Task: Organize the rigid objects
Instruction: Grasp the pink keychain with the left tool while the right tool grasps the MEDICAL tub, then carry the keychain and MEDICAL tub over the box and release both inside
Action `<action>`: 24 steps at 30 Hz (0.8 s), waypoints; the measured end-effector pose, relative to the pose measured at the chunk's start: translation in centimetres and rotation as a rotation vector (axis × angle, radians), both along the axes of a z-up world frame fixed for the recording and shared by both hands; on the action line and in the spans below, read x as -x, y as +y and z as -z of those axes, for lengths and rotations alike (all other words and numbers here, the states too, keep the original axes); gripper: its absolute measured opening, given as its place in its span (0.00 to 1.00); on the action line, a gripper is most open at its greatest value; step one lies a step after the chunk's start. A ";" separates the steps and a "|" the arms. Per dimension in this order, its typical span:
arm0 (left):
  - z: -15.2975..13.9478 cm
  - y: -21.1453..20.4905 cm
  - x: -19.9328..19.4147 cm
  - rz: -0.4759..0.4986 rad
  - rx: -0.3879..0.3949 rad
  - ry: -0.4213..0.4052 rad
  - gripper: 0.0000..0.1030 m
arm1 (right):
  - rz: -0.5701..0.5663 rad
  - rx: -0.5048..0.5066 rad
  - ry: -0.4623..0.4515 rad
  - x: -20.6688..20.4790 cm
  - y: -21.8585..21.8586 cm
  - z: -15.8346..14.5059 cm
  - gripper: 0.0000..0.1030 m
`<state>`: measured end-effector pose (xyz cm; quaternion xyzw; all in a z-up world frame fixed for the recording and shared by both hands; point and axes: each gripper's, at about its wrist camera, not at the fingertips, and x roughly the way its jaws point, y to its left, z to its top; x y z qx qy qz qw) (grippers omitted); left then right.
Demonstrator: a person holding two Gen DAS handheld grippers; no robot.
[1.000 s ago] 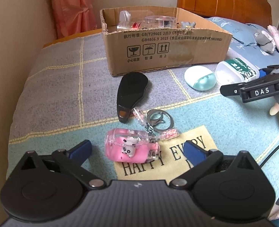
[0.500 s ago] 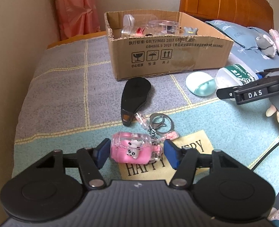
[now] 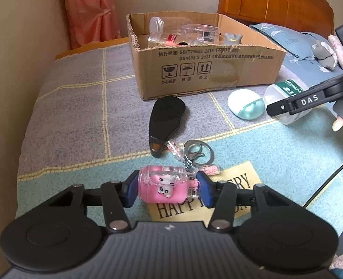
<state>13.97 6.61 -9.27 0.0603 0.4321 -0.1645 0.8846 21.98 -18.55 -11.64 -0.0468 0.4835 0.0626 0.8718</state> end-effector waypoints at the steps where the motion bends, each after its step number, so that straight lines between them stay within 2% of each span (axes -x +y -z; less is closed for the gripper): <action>1: 0.0 0.0 -0.1 0.003 -0.003 0.001 0.49 | -0.004 0.013 0.003 0.0 0.1 0.0 0.85; 10: -1.0 -0.1 -0.4 0.042 -0.007 0.027 0.48 | -0.076 0.005 0.043 0.4 -0.2 -1.1 0.84; 15: -2.4 -0.3 -0.2 0.083 -0.027 0.018 0.48 | -0.144 0.008 0.028 1.3 -0.1 -2.7 0.84; 24: -5.9 -1.0 -0.8 0.143 -0.007 0.023 0.48 | -0.262 -0.033 -0.023 2.2 0.0 -6.2 0.84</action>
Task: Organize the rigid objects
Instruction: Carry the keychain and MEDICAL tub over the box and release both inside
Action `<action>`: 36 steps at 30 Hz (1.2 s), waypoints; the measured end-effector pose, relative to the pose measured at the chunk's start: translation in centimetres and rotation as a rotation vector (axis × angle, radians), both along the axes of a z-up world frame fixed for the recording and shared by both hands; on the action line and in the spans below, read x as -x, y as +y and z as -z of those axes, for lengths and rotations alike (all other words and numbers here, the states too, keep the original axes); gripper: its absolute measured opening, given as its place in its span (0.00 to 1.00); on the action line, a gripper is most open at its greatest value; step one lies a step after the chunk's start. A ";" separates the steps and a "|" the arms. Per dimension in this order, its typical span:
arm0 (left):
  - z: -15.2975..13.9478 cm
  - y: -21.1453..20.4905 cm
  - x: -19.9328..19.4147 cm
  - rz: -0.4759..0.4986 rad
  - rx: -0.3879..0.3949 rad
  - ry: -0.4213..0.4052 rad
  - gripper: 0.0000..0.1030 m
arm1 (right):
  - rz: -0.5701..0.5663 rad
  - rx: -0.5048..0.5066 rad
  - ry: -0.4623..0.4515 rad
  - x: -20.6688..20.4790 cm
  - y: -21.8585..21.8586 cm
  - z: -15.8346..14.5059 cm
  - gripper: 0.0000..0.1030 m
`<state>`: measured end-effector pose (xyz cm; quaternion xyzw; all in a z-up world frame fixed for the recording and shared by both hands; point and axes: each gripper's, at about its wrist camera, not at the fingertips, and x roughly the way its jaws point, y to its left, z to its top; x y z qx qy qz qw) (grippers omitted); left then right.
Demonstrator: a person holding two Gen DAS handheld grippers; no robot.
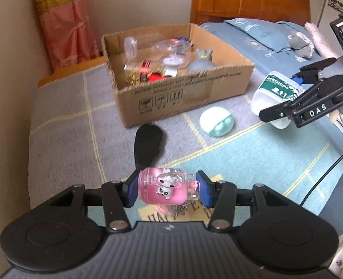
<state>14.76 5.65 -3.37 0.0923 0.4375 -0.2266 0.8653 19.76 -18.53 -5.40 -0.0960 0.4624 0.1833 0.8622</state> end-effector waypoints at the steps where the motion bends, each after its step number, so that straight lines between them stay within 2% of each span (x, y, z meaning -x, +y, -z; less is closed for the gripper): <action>1: -0.5 -0.1 -0.2 0.005 -0.001 -0.006 0.48 | -0.008 -0.003 -0.006 0.1 0.0 -0.3 0.84; 12: -6.7 -1.7 -3.7 0.058 0.024 -0.089 0.48 | -0.052 -0.023 -0.098 -0.5 -0.2 -4.2 0.84; 17: -9.6 -3.3 -7.3 0.076 0.025 -0.164 0.48 | -0.061 -0.027 -0.146 -1.8 -0.1 -5.9 0.84; 21: -10.7 -5.0 -10.9 0.072 0.012 -0.197 0.48 | -0.060 -0.040 -0.157 -3.1 -0.1 -6.5 0.84; 25: -10.1 -6.1 -14.9 0.038 0.003 -0.188 0.48 | -0.050 -0.048 -0.157 -4.4 -0.4 -6.8 0.84; 34: -5.6 -6.7 -21.6 -0.046 -0.042 -0.125 0.48 | -0.028 -0.040 -0.163 -6.8 -0.5 -7.0 0.84; 35: -5.1 -6.7 -21.9 -0.057 -0.050 -0.128 0.51 | -0.027 -0.036 -0.163 -6.9 -0.4 -6.9 0.84; 36: -4.8 -6.5 -22.2 -0.068 -0.059 -0.132 0.58 | -0.027 -0.033 -0.161 -7.1 -0.4 -6.9 0.84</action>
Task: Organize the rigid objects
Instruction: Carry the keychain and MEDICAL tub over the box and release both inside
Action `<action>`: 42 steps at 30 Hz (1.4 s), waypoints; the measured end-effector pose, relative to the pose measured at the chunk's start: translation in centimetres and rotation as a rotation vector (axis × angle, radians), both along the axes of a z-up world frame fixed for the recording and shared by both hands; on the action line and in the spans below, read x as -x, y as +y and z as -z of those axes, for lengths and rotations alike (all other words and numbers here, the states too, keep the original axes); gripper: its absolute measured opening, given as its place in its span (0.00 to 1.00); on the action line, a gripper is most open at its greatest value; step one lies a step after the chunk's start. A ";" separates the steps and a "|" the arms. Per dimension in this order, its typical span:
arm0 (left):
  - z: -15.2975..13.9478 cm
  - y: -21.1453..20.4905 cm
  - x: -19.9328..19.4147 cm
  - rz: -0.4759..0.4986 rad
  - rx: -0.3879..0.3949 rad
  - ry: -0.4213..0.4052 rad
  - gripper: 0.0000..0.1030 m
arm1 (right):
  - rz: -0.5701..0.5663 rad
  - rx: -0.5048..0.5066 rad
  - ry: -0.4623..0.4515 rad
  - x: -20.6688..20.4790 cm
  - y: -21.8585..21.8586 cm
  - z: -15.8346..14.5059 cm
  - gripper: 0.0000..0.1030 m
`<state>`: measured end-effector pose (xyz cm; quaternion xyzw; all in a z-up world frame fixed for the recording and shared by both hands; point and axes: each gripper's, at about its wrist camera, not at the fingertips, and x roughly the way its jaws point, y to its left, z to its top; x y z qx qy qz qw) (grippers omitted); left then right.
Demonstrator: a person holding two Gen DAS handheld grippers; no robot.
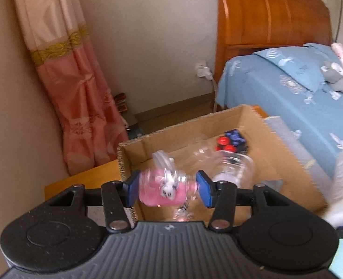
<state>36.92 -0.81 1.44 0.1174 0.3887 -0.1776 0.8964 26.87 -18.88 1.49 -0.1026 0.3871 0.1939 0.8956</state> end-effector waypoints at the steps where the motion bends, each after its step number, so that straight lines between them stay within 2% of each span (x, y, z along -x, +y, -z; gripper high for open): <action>1: 0.3 0.2 -0.1 -0.014 -0.005 0.005 0.62 | 0.001 0.003 0.002 -0.2 0.1 0.1 0.84; 2: 0.5 0.5 -0.1 -0.024 -0.001 0.012 0.72 | 0.000 0.004 0.003 -0.4 0.1 0.2 0.84; 3: 0.6 0.6 0.1 -0.025 0.006 0.014 0.77 | -0.001 0.005 0.006 -0.5 0.3 0.2 0.84; 9: 0.3 2.0 2.7 -0.005 0.003 -0.004 0.90 | -0.019 0.004 0.021 -1.8 1.9 0.6 0.84; 15: -0.6 3.3 6.4 -0.048 -0.075 -0.031 0.90 | -0.031 0.005 0.026 -3.2 4.6 0.7 0.84; 20: -0.8 5.3 9.9 -0.101 -0.089 -0.076 0.92 | -0.024 -0.020 0.048 -4.9 6.9 0.6 0.84; 23: -0.8 6.5 11.6 -0.131 -0.103 -0.097 0.92 | -0.028 0.000 0.046 -6.2 8.7 0.5 0.84; 30: -1.2 10.1 14.3 -0.208 -0.024 -0.115 0.92 | -0.033 0.040 0.079 -9.9 12.1 1.0 0.84; 35: -1.0 11.8 15.4 -0.251 -0.004 -0.129 0.92 | -0.031 0.056 0.095 -11.6 13.1 1.6 0.84; 37: -0.8 12.1 15.6 -0.262 -0.004 -0.126 0.92 | -0.034 0.044 0.087 -12.0 13.4 1.7 0.89; 38: -0.6 12.2 15.5 -0.268 -0.001 -0.119 0.92 | -0.037 0.040 0.089 -12.2 13.5 1.8 0.98; 42: 0.1 12.4 15.7 -0.275 0.009 -0.099 0.92 | -0.044 0.045 0.093 -11.9 13.5 1.9 1.00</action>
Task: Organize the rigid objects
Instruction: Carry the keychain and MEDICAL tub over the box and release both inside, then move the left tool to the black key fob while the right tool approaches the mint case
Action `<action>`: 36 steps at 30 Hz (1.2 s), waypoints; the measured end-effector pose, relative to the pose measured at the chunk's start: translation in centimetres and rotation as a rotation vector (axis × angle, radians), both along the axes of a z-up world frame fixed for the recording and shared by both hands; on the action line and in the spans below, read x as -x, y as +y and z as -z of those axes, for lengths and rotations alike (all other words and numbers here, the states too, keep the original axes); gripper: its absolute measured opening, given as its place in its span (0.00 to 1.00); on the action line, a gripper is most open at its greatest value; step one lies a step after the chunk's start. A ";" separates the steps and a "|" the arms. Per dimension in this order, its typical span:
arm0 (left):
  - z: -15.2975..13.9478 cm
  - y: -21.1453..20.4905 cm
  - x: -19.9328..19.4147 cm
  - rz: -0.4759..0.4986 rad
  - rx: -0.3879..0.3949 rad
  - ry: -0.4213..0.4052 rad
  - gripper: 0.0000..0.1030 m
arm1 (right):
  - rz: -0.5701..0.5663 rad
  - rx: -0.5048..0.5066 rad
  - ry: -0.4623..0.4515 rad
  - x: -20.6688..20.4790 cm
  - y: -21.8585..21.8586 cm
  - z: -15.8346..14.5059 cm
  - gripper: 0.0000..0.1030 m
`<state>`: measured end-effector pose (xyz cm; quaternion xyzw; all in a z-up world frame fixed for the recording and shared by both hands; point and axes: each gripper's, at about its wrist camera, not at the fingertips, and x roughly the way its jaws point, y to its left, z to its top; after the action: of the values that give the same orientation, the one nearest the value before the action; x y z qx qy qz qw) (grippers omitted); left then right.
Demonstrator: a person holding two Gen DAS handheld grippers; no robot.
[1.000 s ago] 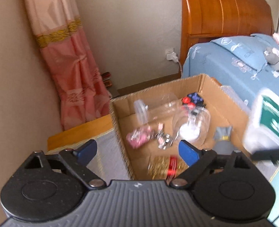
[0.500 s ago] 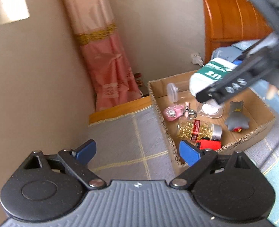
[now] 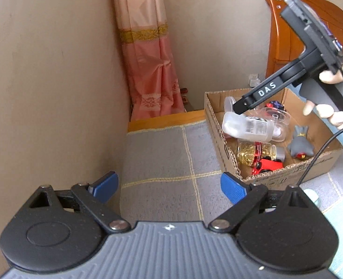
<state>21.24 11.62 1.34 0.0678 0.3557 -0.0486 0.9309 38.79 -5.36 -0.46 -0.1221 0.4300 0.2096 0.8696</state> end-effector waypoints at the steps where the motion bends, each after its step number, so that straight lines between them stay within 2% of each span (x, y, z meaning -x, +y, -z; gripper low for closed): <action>1: 0.2 -0.1 0.0 0.002 0.004 0.006 0.92 | -0.003 0.003 -0.001 0.2 -0.1 0.0 1.00; 10: 0.7 -1.1 0.9 0.010 0.019 0.027 0.92 | -0.025 -0.011 -0.001 3.8 -1.7 -0.7 1.00; 15: 0.5 -1.8 1.9 0.014 0.028 0.026 0.95 | -0.036 -0.034 -0.013 7.4 -2.9 -1.1 1.00; 20: 0.9 -2.7 2.9 0.024 0.040 0.035 0.95 | -0.011 -0.057 -0.021 11.3 -4.3 -0.2 1.00; 27: 2.3 -4.0 3.5 0.057 0.049 0.071 0.95 | 0.087 -0.079 -0.026 15.9 -6.4 3.6 1.00; 36: 6.4 -5.8 3.5 0.101 0.059 0.159 0.95 | 0.240 -0.065 0.021 16.8 -6.7 10.7 1.00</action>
<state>17.74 5.85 -5.04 0.0540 0.4228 -0.1112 0.8978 21.95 -12.08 -11.12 -0.0393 0.4435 0.1193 0.8874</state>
